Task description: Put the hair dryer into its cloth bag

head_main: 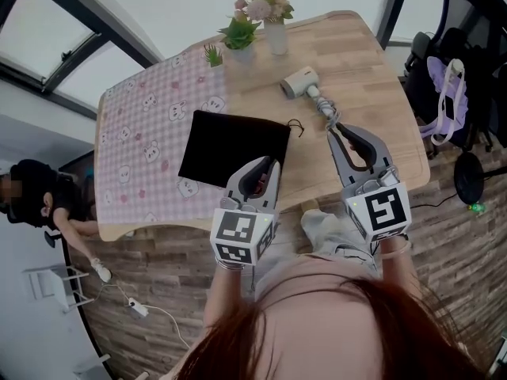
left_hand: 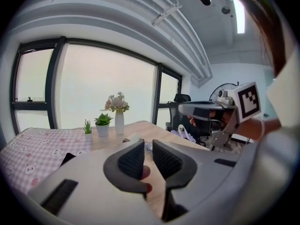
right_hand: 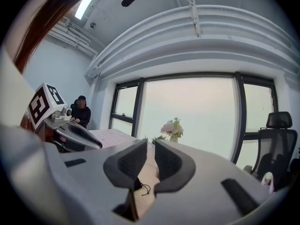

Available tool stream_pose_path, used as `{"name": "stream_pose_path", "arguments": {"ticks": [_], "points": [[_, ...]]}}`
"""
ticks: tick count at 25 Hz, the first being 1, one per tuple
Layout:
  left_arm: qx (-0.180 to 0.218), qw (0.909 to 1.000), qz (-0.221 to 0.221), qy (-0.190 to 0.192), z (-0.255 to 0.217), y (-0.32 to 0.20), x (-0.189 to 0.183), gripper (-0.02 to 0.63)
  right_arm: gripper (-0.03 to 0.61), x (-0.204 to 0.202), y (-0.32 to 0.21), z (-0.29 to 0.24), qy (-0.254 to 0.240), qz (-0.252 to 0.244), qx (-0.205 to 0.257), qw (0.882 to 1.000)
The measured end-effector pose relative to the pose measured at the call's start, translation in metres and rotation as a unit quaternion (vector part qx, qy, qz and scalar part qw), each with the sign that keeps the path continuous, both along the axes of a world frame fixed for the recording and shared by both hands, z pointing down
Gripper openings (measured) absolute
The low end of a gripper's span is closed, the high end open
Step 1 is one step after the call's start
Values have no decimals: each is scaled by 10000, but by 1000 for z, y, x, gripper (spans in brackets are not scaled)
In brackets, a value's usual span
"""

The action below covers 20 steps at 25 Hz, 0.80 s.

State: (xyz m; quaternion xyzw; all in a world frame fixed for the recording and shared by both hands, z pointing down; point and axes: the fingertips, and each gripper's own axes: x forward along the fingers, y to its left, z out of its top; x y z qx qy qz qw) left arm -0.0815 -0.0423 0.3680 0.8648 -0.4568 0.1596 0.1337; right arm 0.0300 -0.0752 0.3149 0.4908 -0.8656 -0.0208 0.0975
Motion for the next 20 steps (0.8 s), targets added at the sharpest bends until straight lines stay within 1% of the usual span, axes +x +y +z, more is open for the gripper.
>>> {"name": "stream_pose_path", "arguments": {"ticks": [4, 7, 11, 20], "points": [[-197, 9997, 85, -99, 14, -15, -2, 74, 55, -2, -21, 10, 99, -90, -116, 9998], [-339, 9991, 92, -217, 26, -25, -4, 83, 67, -1, -34, 21, 204, -148, -260, 9993], [-569, 9974, 177, -402, 45, -35, -4, 104, 81, 0, -54, 31, 299, -223, -331, 9988], [-1077, 9912, 302, -710, 93, -48, -8, 129, 101, 4, -84, 62, 557, -329, -602, 9961]]}}
